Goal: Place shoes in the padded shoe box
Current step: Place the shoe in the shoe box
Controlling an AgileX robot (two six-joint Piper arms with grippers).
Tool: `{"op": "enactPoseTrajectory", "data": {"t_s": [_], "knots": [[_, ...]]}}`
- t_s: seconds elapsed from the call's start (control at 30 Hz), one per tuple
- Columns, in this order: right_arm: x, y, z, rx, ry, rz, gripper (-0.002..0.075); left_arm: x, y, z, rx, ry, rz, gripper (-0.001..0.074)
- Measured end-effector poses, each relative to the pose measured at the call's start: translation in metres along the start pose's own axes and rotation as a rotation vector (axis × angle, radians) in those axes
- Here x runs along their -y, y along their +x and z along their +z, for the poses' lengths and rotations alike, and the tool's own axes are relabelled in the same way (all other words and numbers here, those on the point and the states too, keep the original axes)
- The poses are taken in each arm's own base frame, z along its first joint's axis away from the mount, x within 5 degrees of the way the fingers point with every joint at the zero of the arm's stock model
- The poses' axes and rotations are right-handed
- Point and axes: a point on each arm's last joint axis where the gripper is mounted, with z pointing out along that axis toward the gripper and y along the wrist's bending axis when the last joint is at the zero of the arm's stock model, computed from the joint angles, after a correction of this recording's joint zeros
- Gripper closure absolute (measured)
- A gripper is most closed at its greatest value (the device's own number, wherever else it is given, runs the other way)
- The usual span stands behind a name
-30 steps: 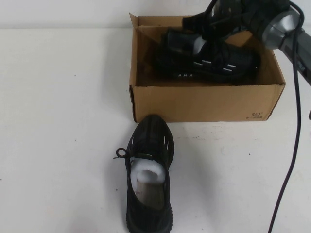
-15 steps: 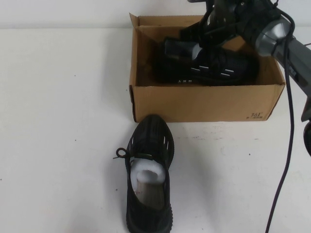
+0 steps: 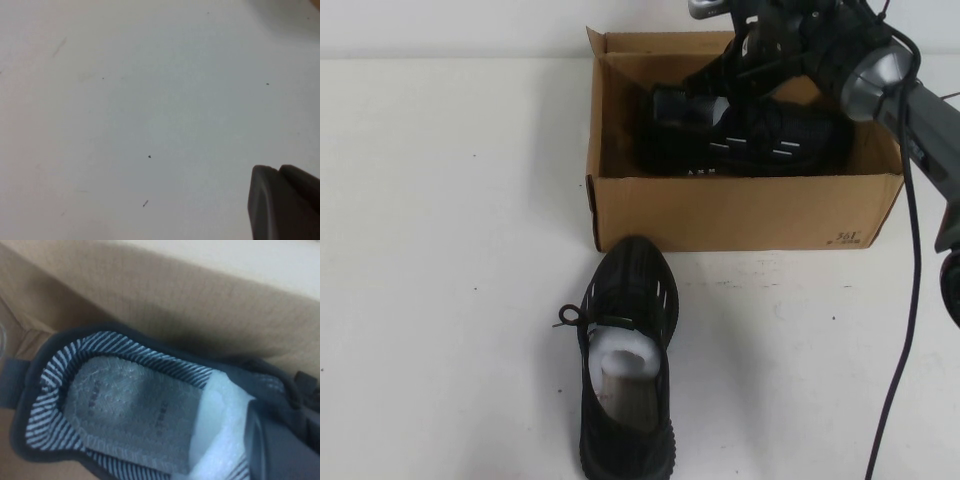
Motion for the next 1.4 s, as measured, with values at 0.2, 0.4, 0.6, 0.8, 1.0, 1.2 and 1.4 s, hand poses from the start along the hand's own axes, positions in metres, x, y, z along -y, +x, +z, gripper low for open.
{"op": "enactPoseTrajectory", "data": {"t_s": [0.2,0.4,0.6,0.8,1.0,1.2,1.4], "knots": [[0.0,0.001,0.002,-0.001,0.006,-0.054,0.0731,0.0,0.0,0.0,0.0,0.0,0.0,0.0739],[0.0,0.001,0.002,-0.003,0.006,-0.054,0.073,0.0,0.0,0.0,0.0,0.0,0.0,0.0739],[0.001,0.002,0.002,-0.009,0.009,-0.051,0.0729,0.0,0.0,0.0,0.0,0.0,0.0,0.0739],[0.001,0.003,0.002,-0.018,0.006,-0.046,0.0728,0.0,0.0,0.0,0.0,0.0,0.0,0.0739],[0.002,0.005,0.002,-0.047,0.012,-0.012,0.0602,0.0,0.0,0.0,0.0,0.0,0.0,0.0739],[0.002,0.0,-0.005,-0.032,0.012,0.032,0.0342,0.0,0.0,0.0,0.0,0.0,0.0,0.0739],[0.002,-0.011,-0.031,-0.049,0.012,0.043,0.0306,0.0,0.0,0.0,0.0,0.0,0.0,0.0739]]}}
